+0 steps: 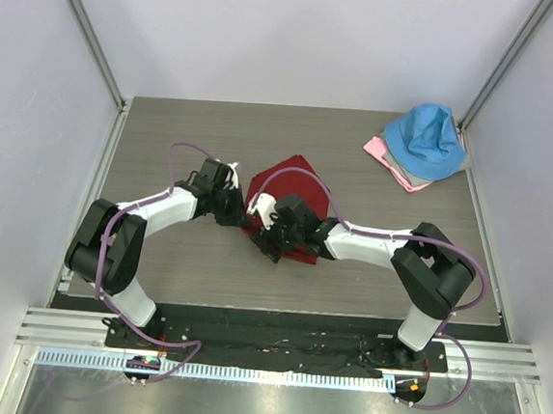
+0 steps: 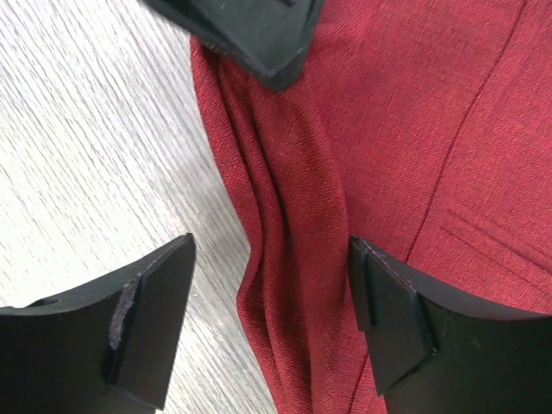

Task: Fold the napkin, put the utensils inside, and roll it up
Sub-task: Roll the napkin with the utensil

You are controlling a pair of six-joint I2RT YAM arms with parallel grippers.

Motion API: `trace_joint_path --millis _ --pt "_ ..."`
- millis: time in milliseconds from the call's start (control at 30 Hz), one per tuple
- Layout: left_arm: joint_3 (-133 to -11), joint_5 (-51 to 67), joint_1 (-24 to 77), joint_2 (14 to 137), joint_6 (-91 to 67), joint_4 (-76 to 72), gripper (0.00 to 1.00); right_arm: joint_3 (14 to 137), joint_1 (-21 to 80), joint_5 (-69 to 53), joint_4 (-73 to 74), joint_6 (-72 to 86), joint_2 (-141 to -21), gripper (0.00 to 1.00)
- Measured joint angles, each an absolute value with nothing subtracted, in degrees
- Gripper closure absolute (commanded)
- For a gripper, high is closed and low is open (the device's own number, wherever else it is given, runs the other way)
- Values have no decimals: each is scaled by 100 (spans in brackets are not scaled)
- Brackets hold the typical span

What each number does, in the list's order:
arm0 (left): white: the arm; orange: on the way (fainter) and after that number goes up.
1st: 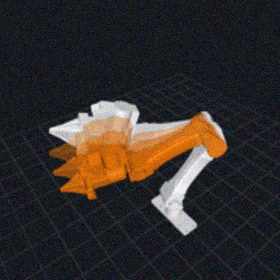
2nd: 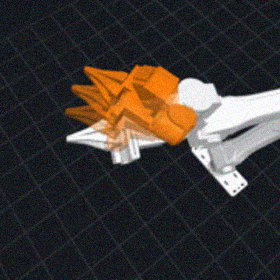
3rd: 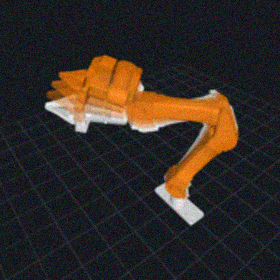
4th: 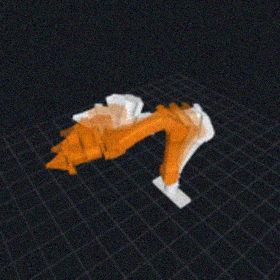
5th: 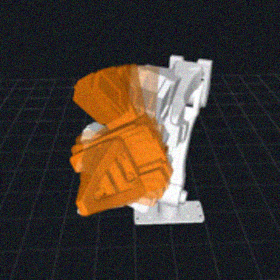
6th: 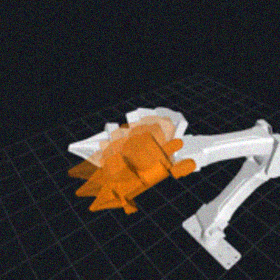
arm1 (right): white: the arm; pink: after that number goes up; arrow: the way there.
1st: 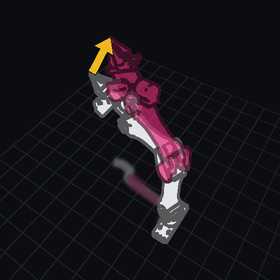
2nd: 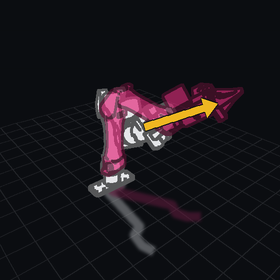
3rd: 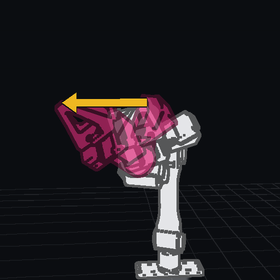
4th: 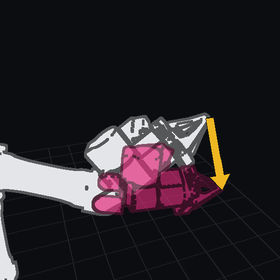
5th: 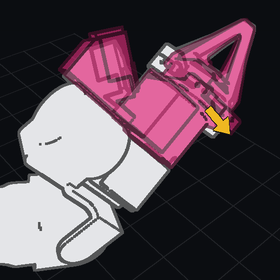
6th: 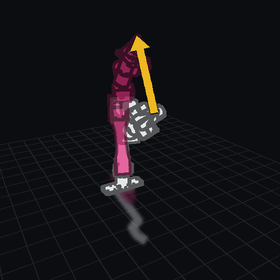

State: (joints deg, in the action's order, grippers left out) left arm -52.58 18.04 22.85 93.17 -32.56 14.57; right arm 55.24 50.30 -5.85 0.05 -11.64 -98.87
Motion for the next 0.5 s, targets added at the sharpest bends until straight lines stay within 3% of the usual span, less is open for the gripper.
trace_joint_path --millis 367,500 --pt "-5260 1822 2285 9317 -3253 1492 100 5103 5378 401 -344 -1343 -9918 44" --pt "-5260 1896 2285 9317 -3251 1487 99 5098 5389 591 -429 -1376 -9979 73"
